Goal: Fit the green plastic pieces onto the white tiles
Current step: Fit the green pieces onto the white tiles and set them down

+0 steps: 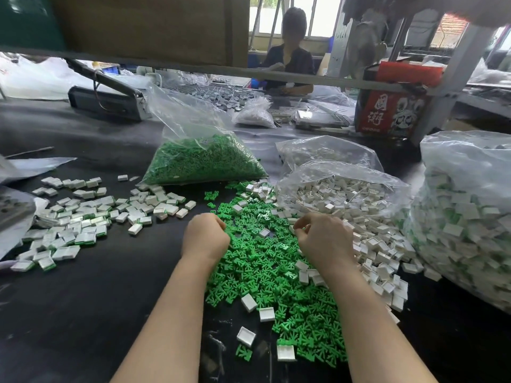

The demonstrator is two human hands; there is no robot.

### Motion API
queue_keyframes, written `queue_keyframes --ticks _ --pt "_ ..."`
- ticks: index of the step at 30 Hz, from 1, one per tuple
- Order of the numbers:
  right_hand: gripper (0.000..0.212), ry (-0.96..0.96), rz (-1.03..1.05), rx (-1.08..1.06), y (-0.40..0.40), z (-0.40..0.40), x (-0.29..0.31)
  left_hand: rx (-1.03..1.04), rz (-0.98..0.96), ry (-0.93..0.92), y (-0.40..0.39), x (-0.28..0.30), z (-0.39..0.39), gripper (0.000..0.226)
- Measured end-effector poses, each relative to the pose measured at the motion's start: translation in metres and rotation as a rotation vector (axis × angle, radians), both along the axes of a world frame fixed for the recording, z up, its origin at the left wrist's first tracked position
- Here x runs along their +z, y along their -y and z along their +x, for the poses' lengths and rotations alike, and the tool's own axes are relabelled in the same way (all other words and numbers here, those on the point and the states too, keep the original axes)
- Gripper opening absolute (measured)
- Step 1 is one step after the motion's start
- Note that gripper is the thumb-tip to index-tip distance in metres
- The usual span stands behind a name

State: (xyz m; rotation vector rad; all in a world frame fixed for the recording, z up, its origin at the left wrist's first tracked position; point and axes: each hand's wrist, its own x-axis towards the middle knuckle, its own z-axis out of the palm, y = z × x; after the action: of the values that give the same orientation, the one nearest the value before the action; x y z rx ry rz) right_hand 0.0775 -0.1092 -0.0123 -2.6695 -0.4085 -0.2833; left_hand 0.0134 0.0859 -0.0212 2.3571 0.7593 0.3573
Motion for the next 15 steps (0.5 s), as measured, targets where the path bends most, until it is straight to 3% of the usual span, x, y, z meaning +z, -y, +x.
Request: queue_keyframes --ticks 5,10,15 --pt "0.026 0.034 -0.007 0.156 -0.011 -0.002 -0.004 -0.121 -0.073 0.021 0.015 -0.002 0.006 0.019" --pt "0.068 -0.061 -0.185 0.27 -0.029 -0.007 -0.011 -0.196 -0.091 0.06 0.014 -0.002 0.006 0.022" --pt "0.046 -0.05 -0.28 0.214 -0.033 -0.007 -0.013 -0.222 -0.134 0.107 0.013 -0.002 0.006 0.024"
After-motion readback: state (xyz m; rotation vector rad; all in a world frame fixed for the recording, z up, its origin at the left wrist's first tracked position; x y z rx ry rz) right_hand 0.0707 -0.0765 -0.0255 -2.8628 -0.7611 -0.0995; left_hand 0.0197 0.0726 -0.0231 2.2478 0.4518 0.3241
